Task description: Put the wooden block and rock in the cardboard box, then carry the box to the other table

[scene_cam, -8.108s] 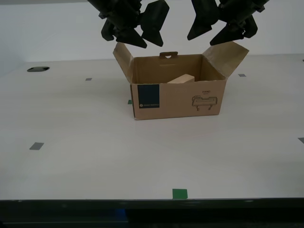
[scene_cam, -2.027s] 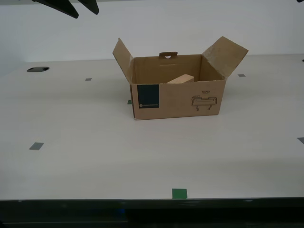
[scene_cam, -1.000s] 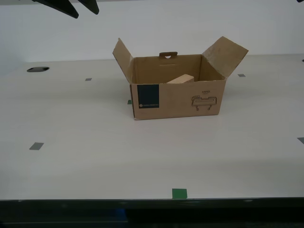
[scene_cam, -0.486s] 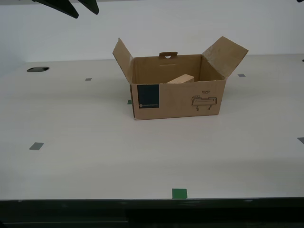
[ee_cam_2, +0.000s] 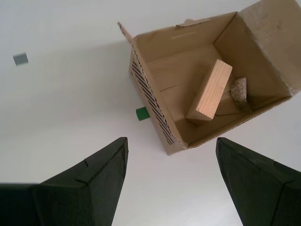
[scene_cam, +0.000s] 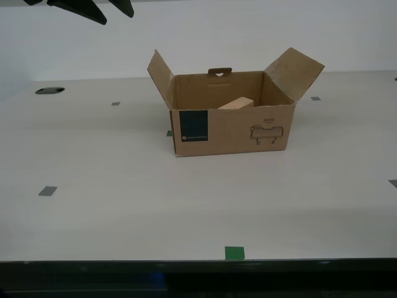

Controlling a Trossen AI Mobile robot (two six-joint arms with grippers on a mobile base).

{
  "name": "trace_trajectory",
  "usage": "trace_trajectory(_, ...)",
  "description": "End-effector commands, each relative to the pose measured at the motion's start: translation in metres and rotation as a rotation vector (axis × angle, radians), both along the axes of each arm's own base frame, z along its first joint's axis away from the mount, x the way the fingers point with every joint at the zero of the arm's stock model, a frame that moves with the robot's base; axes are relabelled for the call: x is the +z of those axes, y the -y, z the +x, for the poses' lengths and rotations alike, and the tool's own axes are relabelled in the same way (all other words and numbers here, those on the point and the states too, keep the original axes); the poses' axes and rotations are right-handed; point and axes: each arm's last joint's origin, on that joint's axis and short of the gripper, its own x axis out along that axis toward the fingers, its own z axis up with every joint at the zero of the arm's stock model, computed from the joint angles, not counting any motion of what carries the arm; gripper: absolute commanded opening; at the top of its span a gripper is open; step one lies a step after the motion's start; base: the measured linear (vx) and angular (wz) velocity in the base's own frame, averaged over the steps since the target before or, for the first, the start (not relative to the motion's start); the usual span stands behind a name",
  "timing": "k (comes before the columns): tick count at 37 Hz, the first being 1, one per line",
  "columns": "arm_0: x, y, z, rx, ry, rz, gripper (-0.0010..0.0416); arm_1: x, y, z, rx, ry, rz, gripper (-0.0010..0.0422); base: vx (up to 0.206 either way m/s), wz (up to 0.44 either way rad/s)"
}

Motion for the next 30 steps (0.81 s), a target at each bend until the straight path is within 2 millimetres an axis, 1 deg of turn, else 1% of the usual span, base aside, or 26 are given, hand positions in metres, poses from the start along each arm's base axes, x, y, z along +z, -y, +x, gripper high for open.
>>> trace_trajectory(1,0.001,0.000,0.001,-0.004,0.019,0.005,0.0387,-0.010,0.002,0.003,0.012,-0.018,-0.002,0.0252,0.000,0.000)
trace_trajectory(6,0.001,-0.001,0.006,-0.020,0.030,0.020,0.0387,-0.038,0.011,0.020,0.056,-0.104,0.004,0.0252,0.000,0.000)
trace_trajectory(10,-0.007,-0.003,0.019,-0.025,0.007,0.020,0.0387,-0.063,0.023,0.039,0.049,-0.152,-0.030,0.0251,0.000,0.000)
trace_trajectory(14,-0.019,-0.005,0.034,-0.026,-0.041,0.013,0.0387,-0.079,0.036,0.059,0.009,-0.192,-0.091,0.0251,0.000,0.000)
trace_trajectory(18,-0.032,-0.008,0.054,-0.028,-0.077,0.007,0.0387,-0.088,0.045,0.079,0.020,-0.230,-0.074,0.0252,0.000,0.000)
trace_trajectory(24,-0.052,-0.013,0.088,-0.030,-0.132,-0.001,0.0387,-0.097,0.058,0.105,0.021,-0.281,-0.036,0.0251,0.000,0.000)
trace_trajectory(30,-0.078,-0.018,0.117,-0.031,-0.219,-0.015,0.0387,-0.100,0.062,0.123,0.018,-0.295,0.011,0.0251,0.000,0.000)
